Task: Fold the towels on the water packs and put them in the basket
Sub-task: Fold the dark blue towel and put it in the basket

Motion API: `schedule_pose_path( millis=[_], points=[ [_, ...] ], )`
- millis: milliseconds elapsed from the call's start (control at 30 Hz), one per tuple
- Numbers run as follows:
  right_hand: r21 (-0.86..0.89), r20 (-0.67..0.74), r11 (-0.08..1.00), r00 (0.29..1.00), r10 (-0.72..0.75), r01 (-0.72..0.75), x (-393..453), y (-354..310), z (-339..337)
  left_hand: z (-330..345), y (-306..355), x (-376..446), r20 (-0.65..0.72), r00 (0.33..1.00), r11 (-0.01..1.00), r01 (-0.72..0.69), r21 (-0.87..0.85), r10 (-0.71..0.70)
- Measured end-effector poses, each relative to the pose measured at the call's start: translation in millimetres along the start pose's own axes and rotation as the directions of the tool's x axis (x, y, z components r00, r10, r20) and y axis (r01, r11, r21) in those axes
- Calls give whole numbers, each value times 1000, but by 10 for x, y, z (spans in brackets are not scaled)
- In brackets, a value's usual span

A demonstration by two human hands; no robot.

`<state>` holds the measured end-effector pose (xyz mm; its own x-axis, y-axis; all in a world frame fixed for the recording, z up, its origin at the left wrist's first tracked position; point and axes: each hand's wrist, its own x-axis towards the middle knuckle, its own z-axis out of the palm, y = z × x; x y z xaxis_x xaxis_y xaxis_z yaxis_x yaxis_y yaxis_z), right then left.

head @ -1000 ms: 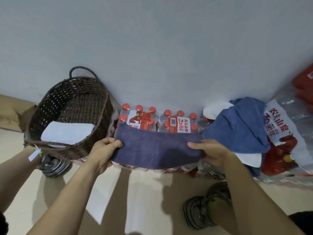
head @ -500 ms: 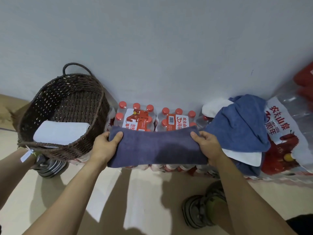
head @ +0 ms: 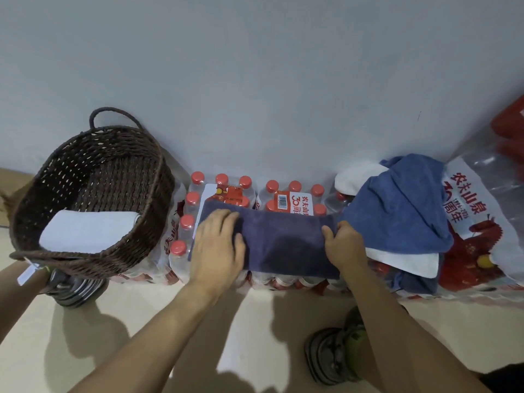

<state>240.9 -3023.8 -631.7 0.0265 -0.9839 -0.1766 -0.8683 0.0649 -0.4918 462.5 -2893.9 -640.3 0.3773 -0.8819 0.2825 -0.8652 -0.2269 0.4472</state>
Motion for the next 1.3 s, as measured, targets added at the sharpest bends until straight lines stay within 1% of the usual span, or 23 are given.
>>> schedule_pose_path(
  millis=[100,200,367,400,467,500,533,567,600,633,667,700,733,767,800,833,867,900,967,1033,1133,1233,1300],
  points=[
    [-25,44,1000,999,19,-18,31,-23,-99,181,-56,-60,202,978,991,19,131,-45],
    [-25,82,997,994,72,-70,44,-32,-211,273,-158,-88,293,955,950,-42,310,-54],
    [-118,108,990,990,86,-73,63,-192,-384,223,-122,-49,369,926,958,-32,285,-79],
    [-132,105,990,992,64,-49,71,-249,-437,191,-134,-24,388,919,971,-27,239,-70],
    [-107,106,994,994,13,-2,96,-398,-547,79,-173,27,416,907,998,46,41,-59],
    [-64,113,998,994,-6,13,100,-496,-591,5,-189,34,375,925,991,98,-94,-55],
    [1,125,1000,992,-20,20,89,-611,-614,-75,-194,27,281,958,968,125,-216,-61],
    [77,142,997,989,-29,18,76,-734,-610,-149,-191,17,184,979,945,143,-294,-91],
    [146,163,989,986,-38,14,52,-858,-582,-218,-175,14,140,980,905,187,-382,-143],
    [189,189,982,981,-43,7,19,-981,-526,-272,-144,17,174,960,816,277,-507,-218],
    [215,219,977,974,-48,0,-27,-1102,-453,-323,-100,25,263,923,659,385,-646,-281],
    [243,252,970,966,-53,-10,-73,-1208,-354,-359,-59,35,363,876,468,478,-743,-317],
    [284,281,959,958,-64,-20,-128,-1307,-241,-387,-42,48,449,830,289,542,-789,-330],
    [330,301,944,950,-81,-24,-182,-1399,-122,-410,-46,59,515,795,153,580,-800,-319],
    [370,322,928,941,-102,-26,-236,-1479,-4,-425,-58,61,562,772,46,599,-799,-297],
    [405,354,913,928,-118,-38,-283,-1542,109,-430,-84,53,586,762,-27,604,-797,-276],
    [438,399,896,908,-126,-68,-333,-1596,212,-435,-118,45,595,757,-53,605,-794,-270],
    [468,445,878,886,-131,-106,-381,-1643,300,-426,-166,36,592,758,-40,606,-794,-274],
    [501,479,855,866,-143,-136,-440,-1690,462,-415,-262,19,580,765,56,616,-786,-281],
    [493,479,861,866,-147,-126,-478,-1698,580,-416,-339,14,543,789,209,605,-768,-289],
    [520,562,823,818,-125,-231,-518,-1699,680,-403,-445,11,442,844,473,537,-698,-305],
    [495,627,823,770,-117,-279,-496,-1716,675,-382,-479,11,328,874,694,485,-532,-360],
    [476,632,856,756,-173,-203,-497,-1717,654,-382,-492,6,221,902,845,426,-322,-371]
  ],
)
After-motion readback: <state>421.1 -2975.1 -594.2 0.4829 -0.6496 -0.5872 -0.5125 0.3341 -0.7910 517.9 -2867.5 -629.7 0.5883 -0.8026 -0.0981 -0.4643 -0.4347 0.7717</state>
